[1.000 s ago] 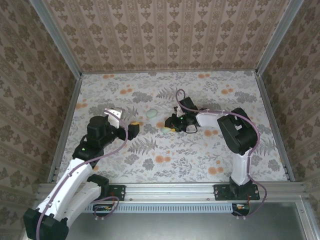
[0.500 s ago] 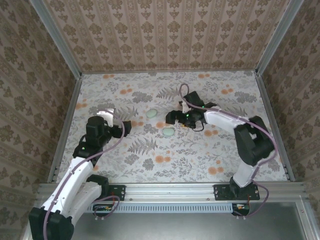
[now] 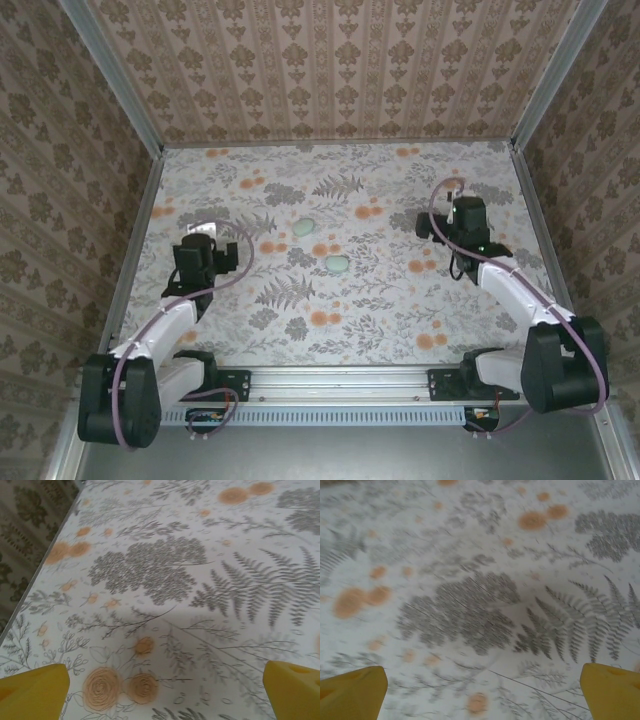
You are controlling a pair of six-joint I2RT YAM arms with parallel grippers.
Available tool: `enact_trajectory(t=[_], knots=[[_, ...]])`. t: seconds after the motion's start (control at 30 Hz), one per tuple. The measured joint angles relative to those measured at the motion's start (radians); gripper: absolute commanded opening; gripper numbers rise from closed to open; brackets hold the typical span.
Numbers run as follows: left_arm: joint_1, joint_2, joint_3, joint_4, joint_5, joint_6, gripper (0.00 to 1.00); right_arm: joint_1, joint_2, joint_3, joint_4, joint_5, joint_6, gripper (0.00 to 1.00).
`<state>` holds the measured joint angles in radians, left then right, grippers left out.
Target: Insert the wireless bluetooth earbuds into the charging case
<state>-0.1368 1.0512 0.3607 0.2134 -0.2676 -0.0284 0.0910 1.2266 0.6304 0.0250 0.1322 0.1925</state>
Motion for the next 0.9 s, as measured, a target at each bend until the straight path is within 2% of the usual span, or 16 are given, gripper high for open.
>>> enact_trajectory(t=[0.13,0.23,0.43,0.7,0.9], knots=[[0.092,0.038,-0.087,0.193,0.018,0.0,1.0,-0.031,0.023,-0.164,0.235,0.012,-0.05,1.0],[0.141,0.091,-0.113,0.318,0.054,0.004,1.0,-0.046,0.078,-0.223,0.427,0.011,-0.085,1.0],[0.167,0.196,-0.127,0.545,0.138,0.007,1.0,-0.074,0.273,-0.259,0.749,-0.003,-0.116,1.0],[0.157,0.401,-0.1,0.711,0.221,0.016,1.0,-0.076,0.303,-0.247,0.809,-0.019,-0.134,1.0],[0.107,0.489,0.003,0.674,0.231,0.06,1.0,-0.075,0.303,-0.246,0.811,-0.019,-0.138,1.0]])
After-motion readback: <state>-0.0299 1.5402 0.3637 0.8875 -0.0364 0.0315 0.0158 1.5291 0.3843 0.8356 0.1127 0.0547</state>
